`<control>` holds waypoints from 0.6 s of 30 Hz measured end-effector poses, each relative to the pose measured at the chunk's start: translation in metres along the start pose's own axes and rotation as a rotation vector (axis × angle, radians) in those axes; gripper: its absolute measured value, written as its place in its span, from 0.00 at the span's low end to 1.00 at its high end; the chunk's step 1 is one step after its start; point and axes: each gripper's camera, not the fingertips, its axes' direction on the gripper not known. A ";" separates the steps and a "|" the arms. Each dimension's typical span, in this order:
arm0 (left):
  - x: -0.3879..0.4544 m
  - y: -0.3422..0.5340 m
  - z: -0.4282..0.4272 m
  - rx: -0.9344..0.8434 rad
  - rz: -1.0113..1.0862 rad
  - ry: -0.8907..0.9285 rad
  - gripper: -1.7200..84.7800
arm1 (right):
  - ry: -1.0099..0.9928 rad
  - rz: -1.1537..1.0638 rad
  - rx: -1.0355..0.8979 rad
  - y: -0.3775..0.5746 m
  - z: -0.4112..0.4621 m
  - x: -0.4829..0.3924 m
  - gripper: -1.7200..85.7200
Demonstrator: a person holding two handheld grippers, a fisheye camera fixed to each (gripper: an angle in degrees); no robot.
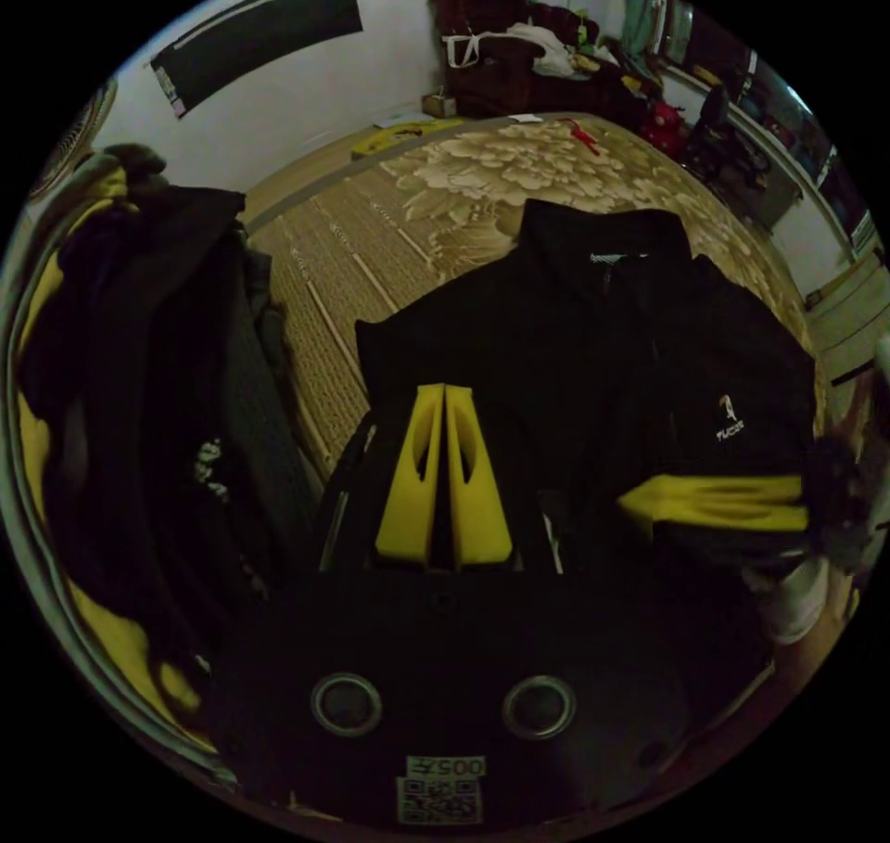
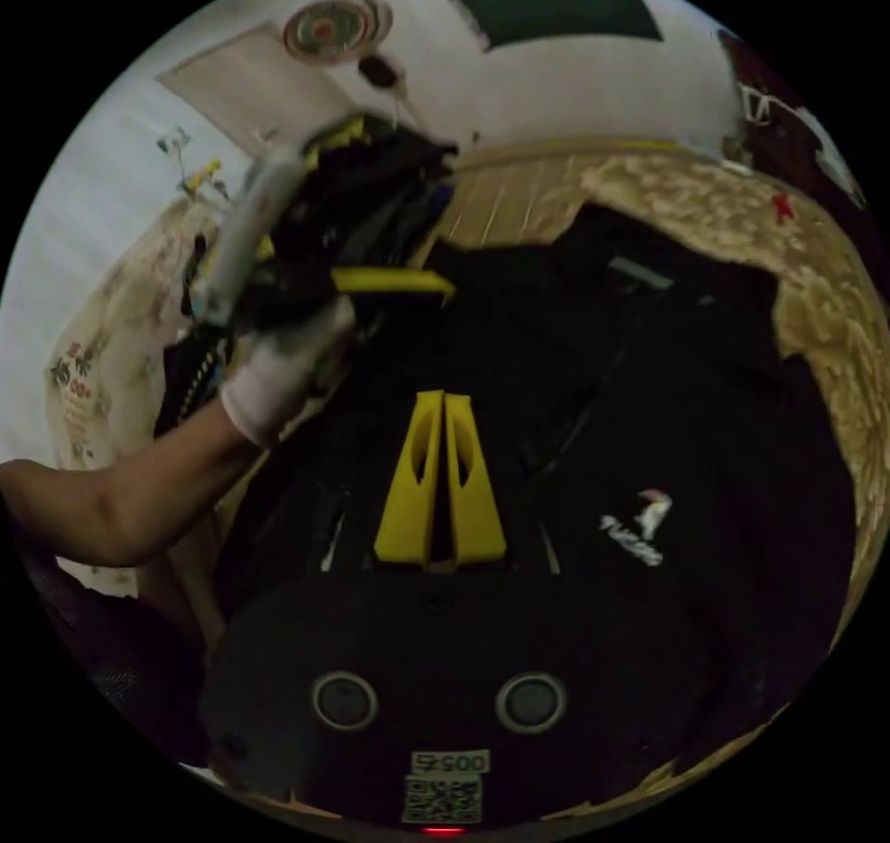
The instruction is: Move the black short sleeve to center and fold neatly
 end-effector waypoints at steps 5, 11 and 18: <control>0.032 0.010 -0.010 0.163 0.025 0.050 0.01 | -0.080 0.088 0.038 0.020 -0.012 0.025 0.01; 0.094 0.044 -0.043 0.335 0.135 0.265 0.01 | -0.064 0.209 0.229 0.079 -0.111 0.091 0.01; 0.228 0.057 -0.036 0.293 0.440 0.415 0.07 | 0.316 0.506 0.242 0.191 -0.217 0.189 0.02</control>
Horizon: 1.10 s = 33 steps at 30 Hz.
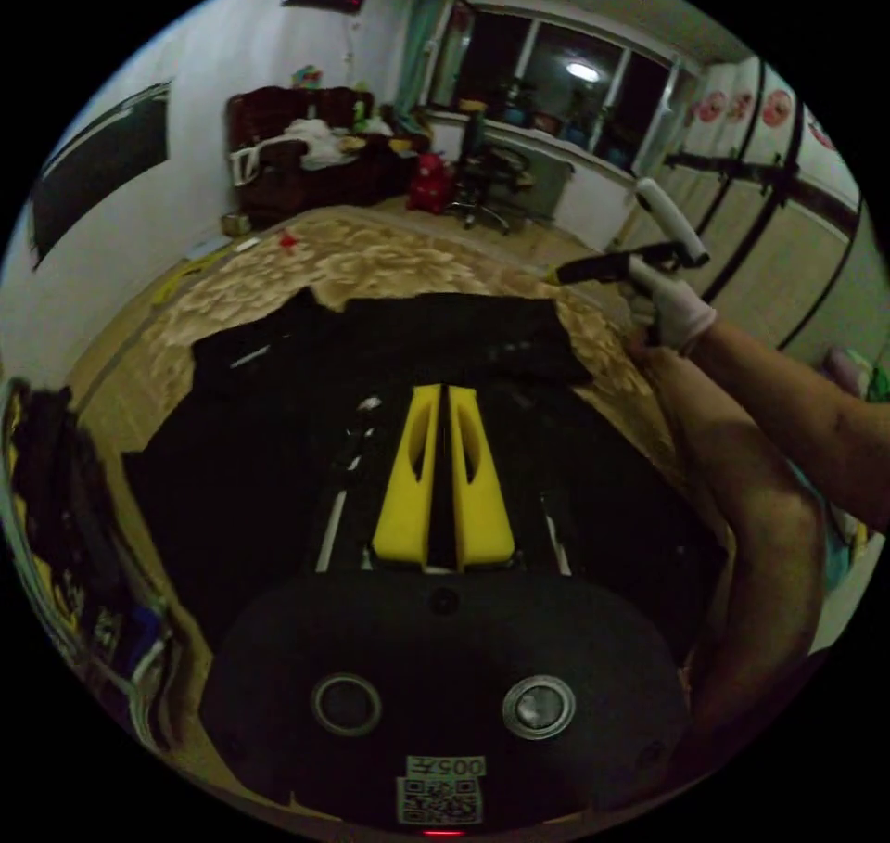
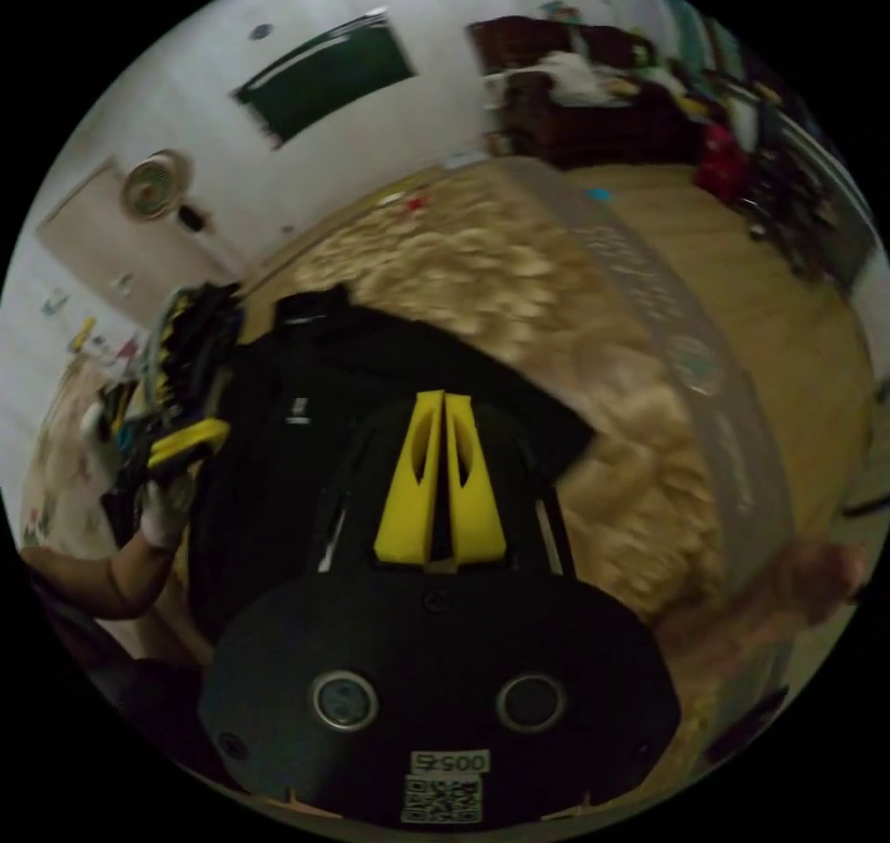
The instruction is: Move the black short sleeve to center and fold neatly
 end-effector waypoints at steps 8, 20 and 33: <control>0.135 -0.051 0.110 -0.175 0.340 0.096 0.16 | 0.067 0.110 -0.025 0.022 0.016 0.060 0.13; 0.143 -0.053 0.143 -0.230 0.141 0.086 0.07 | 0.227 0.024 -0.077 0.033 0.040 0.050 0.02; 0.007 0.058 0.010 0.189 -0.322 0.210 0.08 | -0.545 -0.183 0.081 0.042 0.042 -0.015 0.07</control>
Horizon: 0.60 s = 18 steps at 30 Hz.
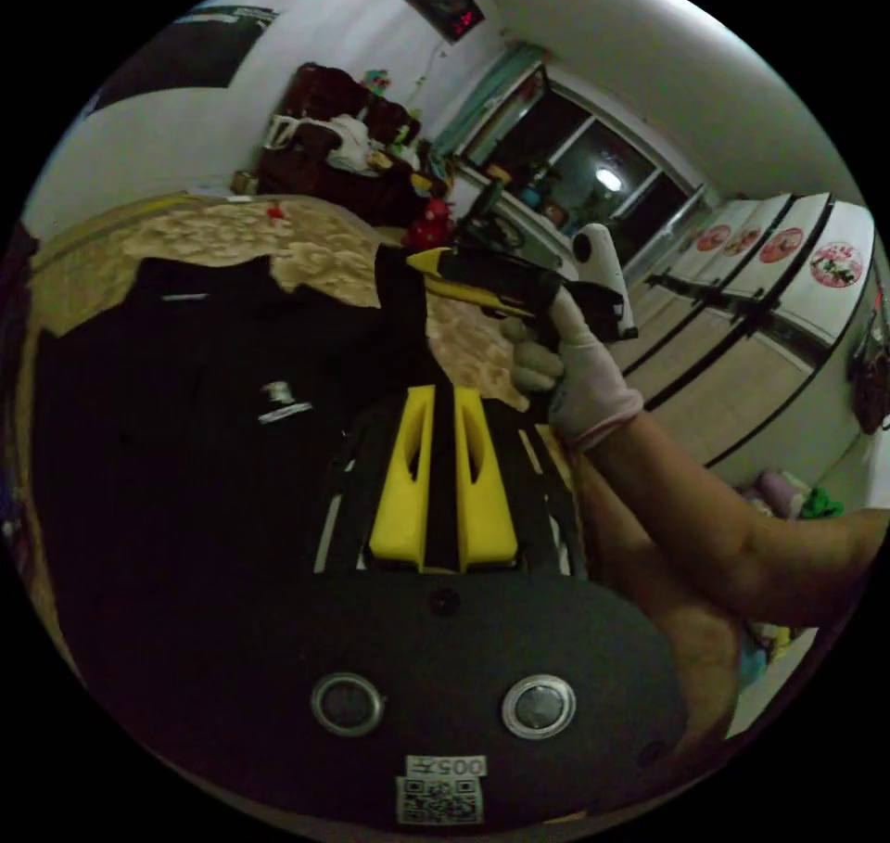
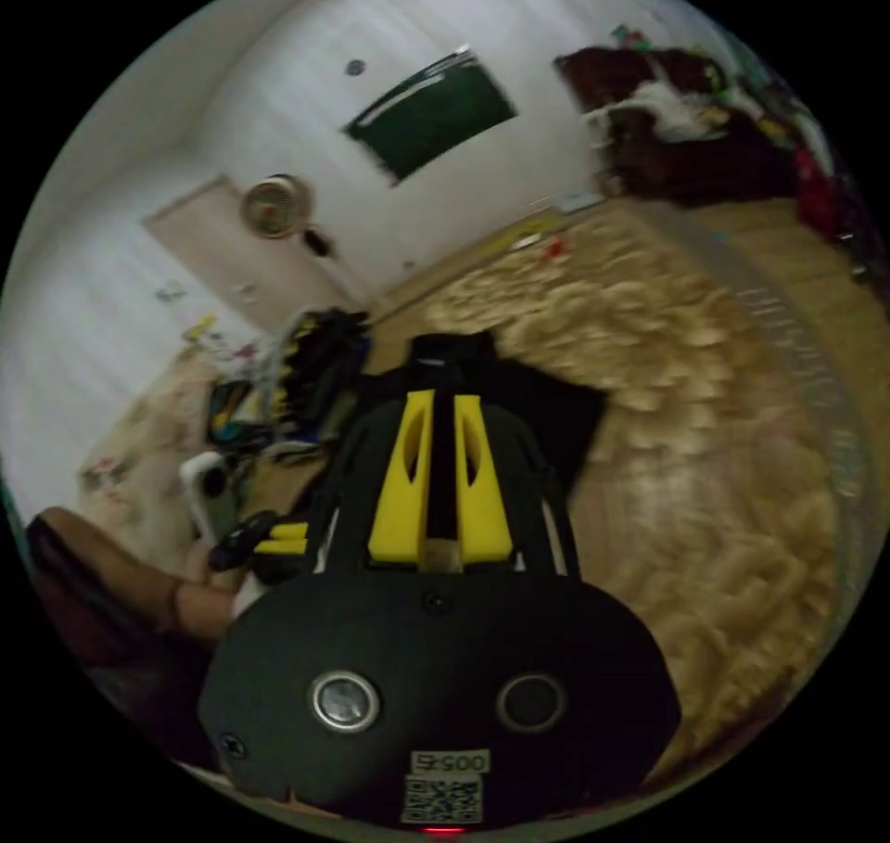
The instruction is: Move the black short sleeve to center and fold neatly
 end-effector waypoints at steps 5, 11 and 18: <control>-0.039 0.030 -0.068 -0.010 0.021 -0.251 0.08 | -0.043 0.070 -0.012 0.021 0.012 0.022 0.07; -0.086 0.023 -0.094 -0.108 0.096 -0.541 0.06 | 0.329 0.003 -0.195 0.047 0.038 0.018 0.01; -0.141 0.019 -0.075 -0.313 0.086 -0.555 0.03 | 0.476 -0.063 -0.282 0.081 0.086 0.021 0.01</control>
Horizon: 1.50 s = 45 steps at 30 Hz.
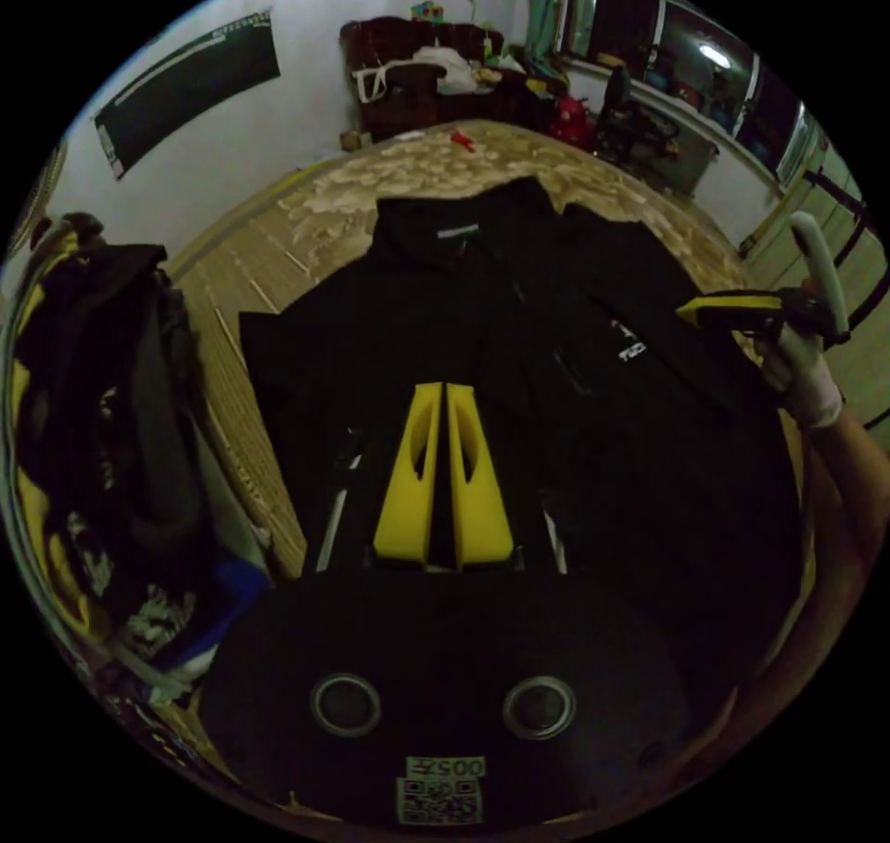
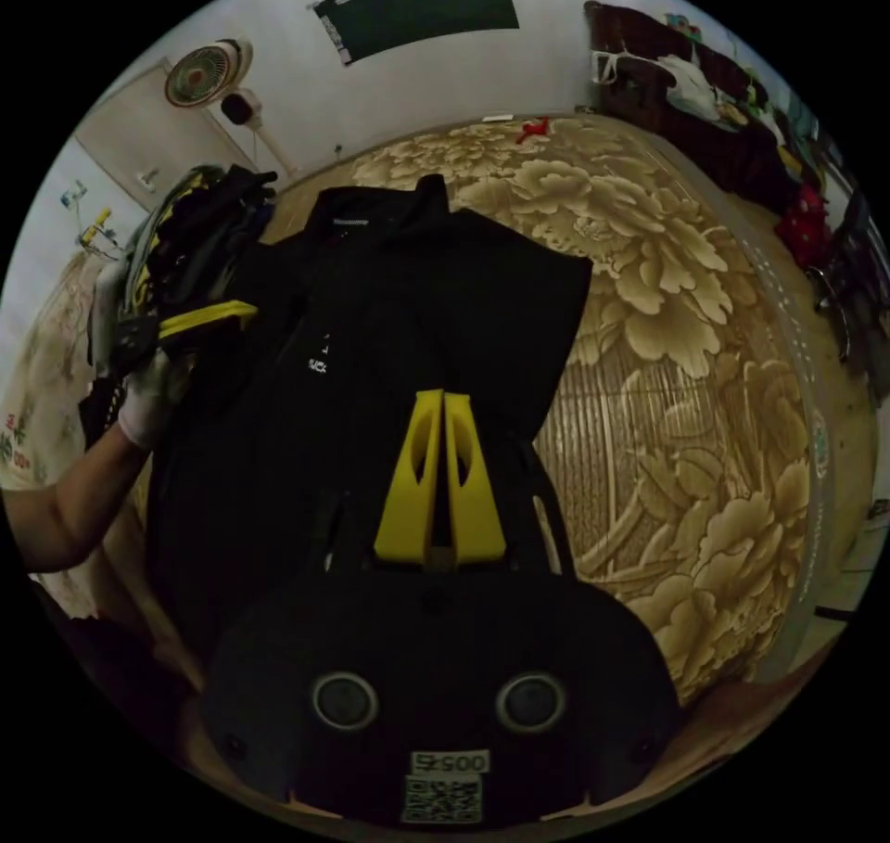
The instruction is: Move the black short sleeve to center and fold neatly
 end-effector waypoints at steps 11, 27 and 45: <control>-0.037 -0.013 -0.013 0.018 -0.051 -0.147 0.01 | 0.069 0.134 0.087 -0.008 0.031 0.034 0.01; -0.092 0.206 -0.208 0.045 0.225 0.088 0.03 | -0.181 0.153 0.070 0.149 -0.030 -0.009 0.01; -0.136 0.423 -0.262 -0.664 0.151 0.439 0.18 | -0.136 0.383 -0.392 0.325 0.003 -0.002 0.10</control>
